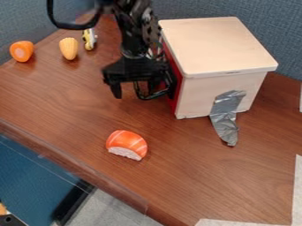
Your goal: Open the drawer
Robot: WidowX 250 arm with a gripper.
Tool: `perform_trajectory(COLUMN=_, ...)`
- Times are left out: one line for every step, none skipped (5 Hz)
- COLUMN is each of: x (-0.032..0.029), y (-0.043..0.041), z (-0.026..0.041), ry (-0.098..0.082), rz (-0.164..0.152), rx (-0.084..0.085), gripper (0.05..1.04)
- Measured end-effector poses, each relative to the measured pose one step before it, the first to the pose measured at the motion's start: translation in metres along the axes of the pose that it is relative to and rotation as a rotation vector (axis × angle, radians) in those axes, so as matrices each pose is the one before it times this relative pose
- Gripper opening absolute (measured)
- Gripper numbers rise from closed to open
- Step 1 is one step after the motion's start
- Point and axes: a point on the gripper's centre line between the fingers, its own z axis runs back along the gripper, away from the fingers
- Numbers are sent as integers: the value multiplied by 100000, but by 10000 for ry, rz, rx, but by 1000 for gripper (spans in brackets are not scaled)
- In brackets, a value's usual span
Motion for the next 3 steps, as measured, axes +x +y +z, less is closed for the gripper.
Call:
perform_trajectory(x=304, y=107, z=26, ry=-190, rz=117, rx=101, gripper=667)
perform_trajectory(x=-129, y=209, z=737, ry=-99, rz=-102, rx=-89, gripper=362)
perform_trajectory(x=127, y=-7, z=1853, ry=-303, rz=115, rx=-311, gripper=154)
